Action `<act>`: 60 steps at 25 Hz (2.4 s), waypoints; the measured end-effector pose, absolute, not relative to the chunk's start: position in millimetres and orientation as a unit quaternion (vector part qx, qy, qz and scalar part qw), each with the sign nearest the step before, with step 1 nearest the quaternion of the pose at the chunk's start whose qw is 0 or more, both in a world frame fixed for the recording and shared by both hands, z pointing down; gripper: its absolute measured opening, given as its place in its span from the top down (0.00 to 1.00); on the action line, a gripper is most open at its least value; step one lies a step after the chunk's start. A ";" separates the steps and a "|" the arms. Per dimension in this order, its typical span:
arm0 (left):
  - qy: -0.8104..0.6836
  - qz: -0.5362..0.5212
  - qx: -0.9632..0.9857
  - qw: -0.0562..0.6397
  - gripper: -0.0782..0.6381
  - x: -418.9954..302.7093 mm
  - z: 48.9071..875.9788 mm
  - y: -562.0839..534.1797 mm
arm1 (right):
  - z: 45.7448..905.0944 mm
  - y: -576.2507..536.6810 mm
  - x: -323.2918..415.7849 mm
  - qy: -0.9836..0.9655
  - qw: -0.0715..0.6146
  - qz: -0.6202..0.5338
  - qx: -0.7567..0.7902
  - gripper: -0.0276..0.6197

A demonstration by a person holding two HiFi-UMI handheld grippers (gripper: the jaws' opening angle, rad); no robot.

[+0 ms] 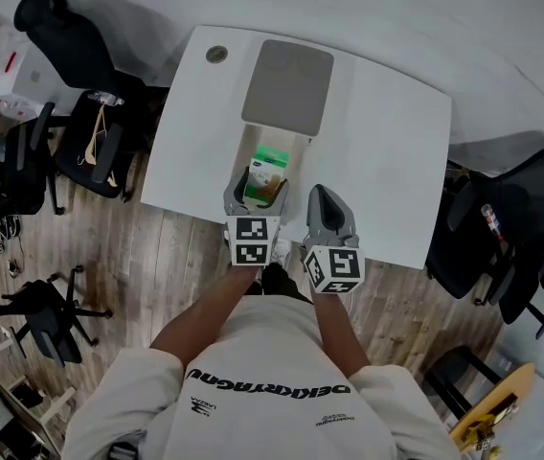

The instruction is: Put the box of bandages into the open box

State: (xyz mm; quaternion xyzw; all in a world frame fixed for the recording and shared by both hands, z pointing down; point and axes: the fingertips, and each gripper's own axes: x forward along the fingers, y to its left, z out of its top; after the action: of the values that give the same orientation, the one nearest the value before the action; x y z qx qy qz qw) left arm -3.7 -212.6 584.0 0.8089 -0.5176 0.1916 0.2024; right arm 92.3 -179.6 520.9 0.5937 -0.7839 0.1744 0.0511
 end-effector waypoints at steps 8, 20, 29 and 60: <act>-0.520 0.209 0.801 0.211 0.39 -1.1 602.5 -223.2 | 526.5 -186.2 93.9 -0.787 0.064 0.169 0.591 0.96; -0.514 0.237 0.792 0.229 0.39 2.3 630.5 -231.1 | 531.7 -191.1 93.1 -0.788 0.070 0.169 0.587 0.96; -0.510 0.269 0.780 0.242 0.39 -4.8 647.1 -237.8 | 535.0 -194.5 91.1 -0.787 0.075 0.170 0.588 0.96; -0.495 0.330 0.747 0.295 0.39 -1.2 695.7 -242.8 | 543.0 -193.4 94.9 -0.784 0.075 0.183 0.589 0.96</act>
State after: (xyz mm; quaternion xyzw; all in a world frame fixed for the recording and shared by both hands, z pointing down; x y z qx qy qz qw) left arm -1.2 -242.8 695.7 0.7473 -0.4955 0.3300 0.2952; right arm 94.9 -193.4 543.0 0.5887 -0.7838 0.1830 0.0751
